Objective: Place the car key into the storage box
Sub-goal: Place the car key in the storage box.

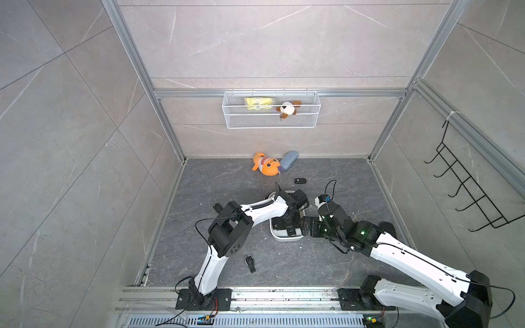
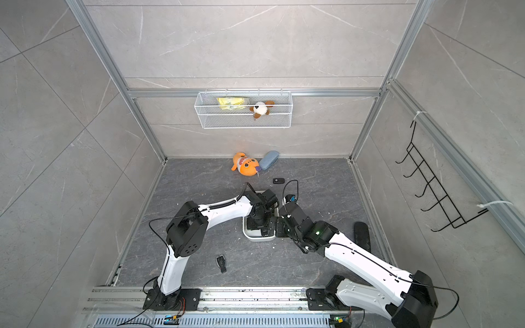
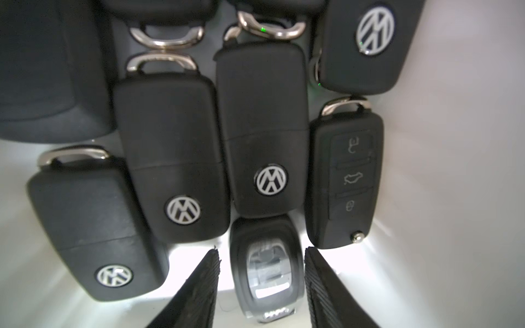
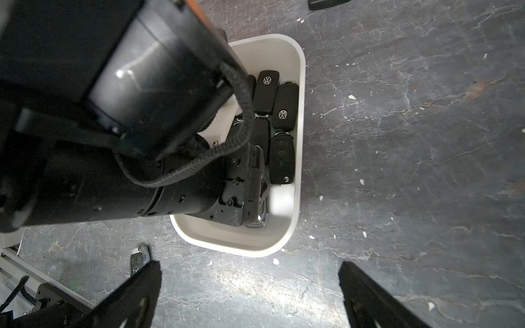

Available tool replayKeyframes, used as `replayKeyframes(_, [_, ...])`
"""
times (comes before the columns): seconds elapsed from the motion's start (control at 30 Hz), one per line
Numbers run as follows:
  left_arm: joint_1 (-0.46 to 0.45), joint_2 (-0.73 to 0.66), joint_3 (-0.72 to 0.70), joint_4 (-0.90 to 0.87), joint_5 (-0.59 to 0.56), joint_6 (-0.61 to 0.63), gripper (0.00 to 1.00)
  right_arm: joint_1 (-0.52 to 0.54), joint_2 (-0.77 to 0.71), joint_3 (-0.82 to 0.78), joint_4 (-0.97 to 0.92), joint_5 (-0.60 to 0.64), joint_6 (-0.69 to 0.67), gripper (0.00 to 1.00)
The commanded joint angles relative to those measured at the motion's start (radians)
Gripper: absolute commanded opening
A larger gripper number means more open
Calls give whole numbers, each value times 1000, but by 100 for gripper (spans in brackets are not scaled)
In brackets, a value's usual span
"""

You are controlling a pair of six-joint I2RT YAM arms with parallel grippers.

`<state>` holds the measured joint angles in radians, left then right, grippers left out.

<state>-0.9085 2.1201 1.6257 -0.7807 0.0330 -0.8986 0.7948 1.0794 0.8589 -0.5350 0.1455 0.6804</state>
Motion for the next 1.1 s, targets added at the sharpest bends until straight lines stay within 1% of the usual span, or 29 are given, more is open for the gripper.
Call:
replayKeyframes(0.0, [-4,-51,36,-23,8,9,53,6,17,8,-5,14,-1,100])
replayKeyframes(0.23, [0,-112,55,-65,-33,16,57,6,33,29,18,13,-16,99])
replayKeyframes(0.47, [39,-196,60,-121,-118,45,69,6,20,34,129,-35,-53,100])
replayKeyframes(0.53, [62,-227,42,-125,-130,56,77,6,23,34,174,-72,-66,100])
replayKeyframes(0.57, [75,-244,33,-128,-142,60,82,6,27,34,200,-92,-73,100])
replayKeyframes(0.63, [100,-280,10,-135,-171,71,96,6,39,36,241,-127,-80,100])
replayKeyframes(0.67, [115,-298,-1,-139,-187,74,100,6,48,40,259,-140,-82,100])
replayKeyframes(0.83, [210,-384,-84,-153,-224,78,100,6,106,54,359,-227,-102,100])
replayKeyframes(0.97, [316,-459,-188,-141,-236,77,100,6,161,65,459,-316,-110,100])
replayKeyframes(1.07, [409,-510,-267,-111,-214,88,100,7,209,79,514,-355,-106,99])
